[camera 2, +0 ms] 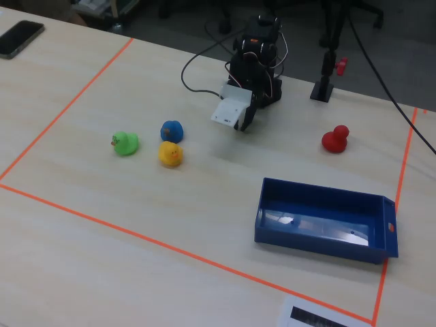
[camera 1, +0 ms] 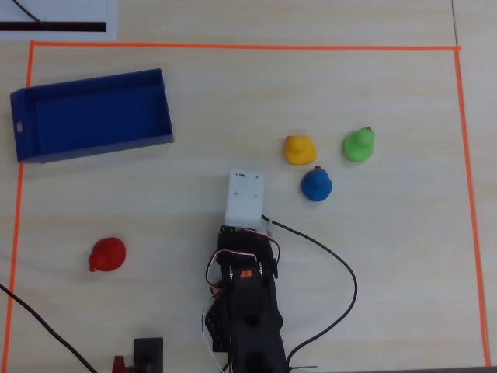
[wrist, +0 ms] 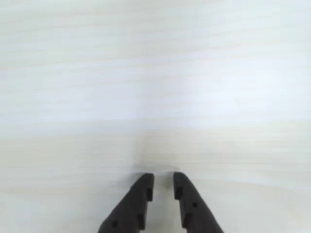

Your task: Grasp green duck and put it into box.

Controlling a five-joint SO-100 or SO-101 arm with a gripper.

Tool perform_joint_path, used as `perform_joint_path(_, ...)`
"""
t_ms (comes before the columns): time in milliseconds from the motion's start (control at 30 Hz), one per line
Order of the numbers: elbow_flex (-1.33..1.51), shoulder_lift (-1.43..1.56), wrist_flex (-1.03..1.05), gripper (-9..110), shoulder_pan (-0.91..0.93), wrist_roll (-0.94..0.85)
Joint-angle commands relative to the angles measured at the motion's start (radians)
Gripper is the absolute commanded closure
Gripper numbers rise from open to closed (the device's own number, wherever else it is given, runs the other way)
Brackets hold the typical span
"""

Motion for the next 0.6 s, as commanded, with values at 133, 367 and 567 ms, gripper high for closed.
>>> perform_joint_path(133, -0.005, -0.014, 0.015, 98, -0.002, 0.009)
perform_joint_path(367, -0.005, -0.014, 0.003, 95, 0.012, 0.012)
perform_joint_path(567, -0.005, -0.014, 0.014, 101, 0.014, 0.034)
